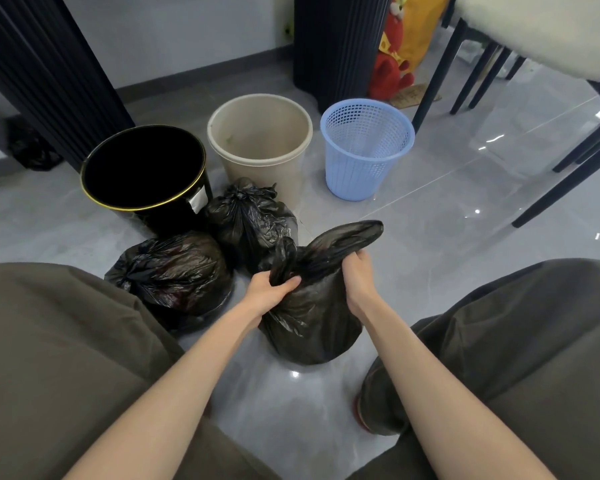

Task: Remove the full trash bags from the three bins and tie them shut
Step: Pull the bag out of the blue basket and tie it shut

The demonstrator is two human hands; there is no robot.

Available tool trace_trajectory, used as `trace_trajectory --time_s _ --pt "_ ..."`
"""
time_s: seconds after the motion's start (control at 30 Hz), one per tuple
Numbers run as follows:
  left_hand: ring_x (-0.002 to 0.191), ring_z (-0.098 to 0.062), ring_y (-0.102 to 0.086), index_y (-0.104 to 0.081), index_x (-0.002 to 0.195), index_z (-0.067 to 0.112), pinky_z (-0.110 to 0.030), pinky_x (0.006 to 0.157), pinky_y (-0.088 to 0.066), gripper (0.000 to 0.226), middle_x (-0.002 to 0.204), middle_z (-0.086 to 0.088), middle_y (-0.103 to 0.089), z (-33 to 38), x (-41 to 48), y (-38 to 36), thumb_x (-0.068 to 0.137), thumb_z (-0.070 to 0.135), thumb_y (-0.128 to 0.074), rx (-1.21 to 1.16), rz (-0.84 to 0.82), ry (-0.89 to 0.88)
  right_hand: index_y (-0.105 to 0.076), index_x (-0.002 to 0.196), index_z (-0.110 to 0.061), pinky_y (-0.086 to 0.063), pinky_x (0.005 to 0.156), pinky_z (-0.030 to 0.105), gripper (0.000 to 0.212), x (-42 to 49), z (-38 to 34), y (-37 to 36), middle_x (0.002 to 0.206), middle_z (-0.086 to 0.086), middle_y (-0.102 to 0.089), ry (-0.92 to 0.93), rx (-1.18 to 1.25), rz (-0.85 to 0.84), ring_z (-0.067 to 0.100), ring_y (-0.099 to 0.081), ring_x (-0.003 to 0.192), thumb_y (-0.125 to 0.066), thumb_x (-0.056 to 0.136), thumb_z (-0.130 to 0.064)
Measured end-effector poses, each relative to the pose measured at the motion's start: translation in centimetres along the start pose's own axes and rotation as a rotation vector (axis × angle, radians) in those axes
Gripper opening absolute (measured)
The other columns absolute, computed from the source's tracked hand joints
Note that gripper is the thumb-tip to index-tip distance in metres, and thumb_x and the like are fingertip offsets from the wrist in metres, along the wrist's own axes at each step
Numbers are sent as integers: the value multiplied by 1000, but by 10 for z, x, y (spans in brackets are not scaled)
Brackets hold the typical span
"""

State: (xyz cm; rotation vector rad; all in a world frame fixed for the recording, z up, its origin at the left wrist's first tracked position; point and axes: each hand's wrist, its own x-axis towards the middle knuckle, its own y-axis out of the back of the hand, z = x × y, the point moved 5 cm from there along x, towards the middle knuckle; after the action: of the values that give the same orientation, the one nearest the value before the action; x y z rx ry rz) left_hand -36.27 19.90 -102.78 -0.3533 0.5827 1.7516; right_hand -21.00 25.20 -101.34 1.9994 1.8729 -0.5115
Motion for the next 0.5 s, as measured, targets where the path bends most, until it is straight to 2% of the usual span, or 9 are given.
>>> trace_trajectory --time_s 0.07,0.1,0.17,0.2,0.23,0.3,0.37,0.43,0.5 --pt "90 -11 -57 -65 114 5 -12 62 -46 31 103 -4 -65 3 -1 -4 85 17 -67 44 -11 -30 -67 77 -8 -54 89 42 31 -2 -4 -13 90 15 -71 -6 106 -164 30 -67 94 -39 91 -4" --pt "92 -12 -56 -64 115 5 -15 65 -45 32 102 -3 -64 4 -1 -4 85 16 -67 48 -11 -35 -67 65 -7 -54 89 39 39 -4 -5 -16 80 16 -72 -8 134 -226 27 -68 87 -38 89 2" --pt "93 -13 -57 -64 115 6 -17 67 -46 32 100 -1 -63 5 -1 -3 85 16 -68 30 -8 -22 -47 41 -10 -48 97 35 47 -5 -4 -16 48 7 -61 1 121 -234 11 -64 65 -31 80 12" --pt "93 -14 -58 -65 114 7 -19 71 -48 31 100 -2 -64 4 1 -1 84 15 -69 3 -7 -5 -36 41 -12 -44 102 35 44 -7 -5 -15 37 0 -49 15 104 -220 4 -57 53 -29 77 13" --pt "94 -16 -60 -65 112 6 -23 77 -50 31 101 -4 -66 2 2 1 82 13 -70 -39 -12 15 -31 46 -15 -44 99 33 40 -8 -6 -15 33 -5 -39 28 95 -207 0 -50 42 -30 76 10" --pt "97 -22 -63 -65 109 3 -30 86 -51 30 103 -10 -68 -1 4 2 80 6 -70 -136 -43 62 -25 55 -20 -47 76 27 34 -7 -2 -13 31 -11 -27 36 132 -155 2 -37 31 -35 78 2" --pt "97 -25 -62 -63 105 1 -32 85 -51 27 100 -14 -67 -2 6 1 78 4 -66 -242 -75 124 -23 59 -20 -36 54 20 33 -1 6 -9 33 -12 -23 -63 167 -49 5 -24 31 -27 86 -2" --pt "95 -23 -58 -59 104 3 -30 83 -48 26 103 -14 -61 -2 8 0 78 8 -58 -354 -92 168 -25 66 -20 -30 43 17 28 6 14 -7 36 -10 -25 -160 169 16 7 -23 32 -21 88 -4" --pt "101 -22 -55 -60 92 8 -30 88 -46 14 109 -14 -58 1 9 0 91 10 -47 -375 -73 153 -26 71 -19 -29 43 20 25 8 17 -6 50 -1 -27 -182 124 47 10 -24 39 -25 83 3"
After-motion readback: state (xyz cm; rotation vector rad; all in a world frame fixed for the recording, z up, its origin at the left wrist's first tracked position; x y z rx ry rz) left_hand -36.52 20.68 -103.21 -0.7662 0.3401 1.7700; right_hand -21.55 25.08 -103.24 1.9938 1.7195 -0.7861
